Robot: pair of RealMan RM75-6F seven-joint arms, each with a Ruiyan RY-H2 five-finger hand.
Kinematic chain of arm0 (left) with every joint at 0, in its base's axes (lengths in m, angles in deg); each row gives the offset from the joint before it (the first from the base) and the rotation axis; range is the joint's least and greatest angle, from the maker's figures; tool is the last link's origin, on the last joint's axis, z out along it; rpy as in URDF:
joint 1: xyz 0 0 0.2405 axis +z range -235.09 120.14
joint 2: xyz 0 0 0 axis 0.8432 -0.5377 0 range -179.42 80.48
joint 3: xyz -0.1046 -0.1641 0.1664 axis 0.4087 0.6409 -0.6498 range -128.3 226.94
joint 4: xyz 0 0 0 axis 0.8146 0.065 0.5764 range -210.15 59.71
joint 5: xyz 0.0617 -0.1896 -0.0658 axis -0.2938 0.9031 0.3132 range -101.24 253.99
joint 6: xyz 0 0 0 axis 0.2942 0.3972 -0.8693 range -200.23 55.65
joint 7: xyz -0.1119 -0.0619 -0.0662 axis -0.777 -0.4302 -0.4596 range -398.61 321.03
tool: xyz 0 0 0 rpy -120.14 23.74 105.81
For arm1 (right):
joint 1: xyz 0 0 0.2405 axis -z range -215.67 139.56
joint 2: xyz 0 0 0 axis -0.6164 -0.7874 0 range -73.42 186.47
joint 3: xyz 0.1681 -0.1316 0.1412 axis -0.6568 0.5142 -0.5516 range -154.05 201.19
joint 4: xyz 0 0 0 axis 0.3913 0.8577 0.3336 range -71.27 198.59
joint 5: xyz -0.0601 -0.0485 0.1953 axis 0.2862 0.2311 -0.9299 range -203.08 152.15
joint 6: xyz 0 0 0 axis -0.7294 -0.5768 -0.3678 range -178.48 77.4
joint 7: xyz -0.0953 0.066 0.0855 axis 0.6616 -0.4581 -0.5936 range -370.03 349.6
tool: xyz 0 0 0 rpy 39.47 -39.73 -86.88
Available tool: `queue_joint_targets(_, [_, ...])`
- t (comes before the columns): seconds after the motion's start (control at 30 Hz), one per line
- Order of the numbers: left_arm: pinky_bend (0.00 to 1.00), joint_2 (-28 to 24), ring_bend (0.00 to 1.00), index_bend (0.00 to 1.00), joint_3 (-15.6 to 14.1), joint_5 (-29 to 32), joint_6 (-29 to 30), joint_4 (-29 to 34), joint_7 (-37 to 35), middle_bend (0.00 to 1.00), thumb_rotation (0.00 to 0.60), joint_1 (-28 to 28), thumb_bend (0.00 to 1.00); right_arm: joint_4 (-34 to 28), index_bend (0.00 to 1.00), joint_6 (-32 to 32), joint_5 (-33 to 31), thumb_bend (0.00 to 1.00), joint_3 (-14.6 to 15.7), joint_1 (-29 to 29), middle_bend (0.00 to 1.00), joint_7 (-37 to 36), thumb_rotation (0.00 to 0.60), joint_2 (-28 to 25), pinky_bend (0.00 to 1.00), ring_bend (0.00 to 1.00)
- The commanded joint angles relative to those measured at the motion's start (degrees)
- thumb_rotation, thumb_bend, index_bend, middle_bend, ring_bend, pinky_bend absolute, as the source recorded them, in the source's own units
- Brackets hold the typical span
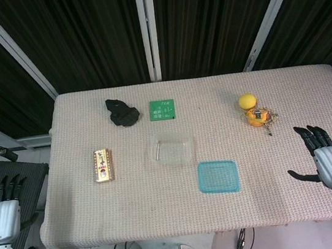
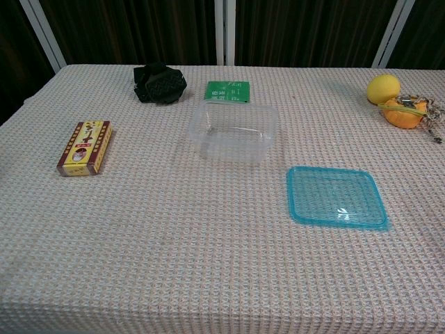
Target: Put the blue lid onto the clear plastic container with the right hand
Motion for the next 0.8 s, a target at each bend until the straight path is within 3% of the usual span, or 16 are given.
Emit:
queue_joint_targets(0.03, [0.0, 0.0, 0.0, 0.16, 0.0, 0.0, -0.1, 0.0, 0.0, 0.09, 0.6, -0.1, 0.0, 0.1, 0.0, 0.2, -0.1, 0.03, 0.1, 0.0, 0.11, -0.1, 0.6, 0.1, 0.0, 0.0])
queue_joint_targets(0.23, [0.0, 0.2, 0.0, 0.16, -0.1, -0.3, 0.0, -0.1, -0.1, 0.09, 0.6, -0.1, 0.0, -0.1, 0.0, 1.6, 1.3, 0.03, 0.2, -1.4, 0.11, -0.2, 0.6, 0.6, 0.0, 0.0])
queue_joint_targets(0.47, [0.0, 0.5, 0.0, 0.16, -0.2, -1.0, 0.5, -0.3, -0.5, 0.09, 0.6, -0.1, 0.0, -1.4, 0.0, 9.2, 4.8, 0.03, -0.8, -8.6, 0.11, 1.7, 0.6, 3.3, 0.0, 0.0])
queue_joint_targets(0.67, [0.0, 0.8, 0.0, 0.16, -0.5, -2.0, 1.2, -1.0, -1.4, 0.09, 0.6, 0.1, 0.0, -2.4, 0.09, 20.6, 4.0, 0.03, -4.5, -19.1, 0.18, 8.9, 0.6, 10.0, 0.0, 0.0])
queue_joint_targets(0.8, [0.0, 0.9, 0.0, 0.16, -0.9, -2.3, 1.5, -1.8, -2.3, 0.09, 0.6, 0.4, 0.0, -0.6, 0.14, 26.6, -0.1, 0.04, -7.3, -25.1, 0.21, 13.1, 0.6, 16.6, 0.0, 0.0])
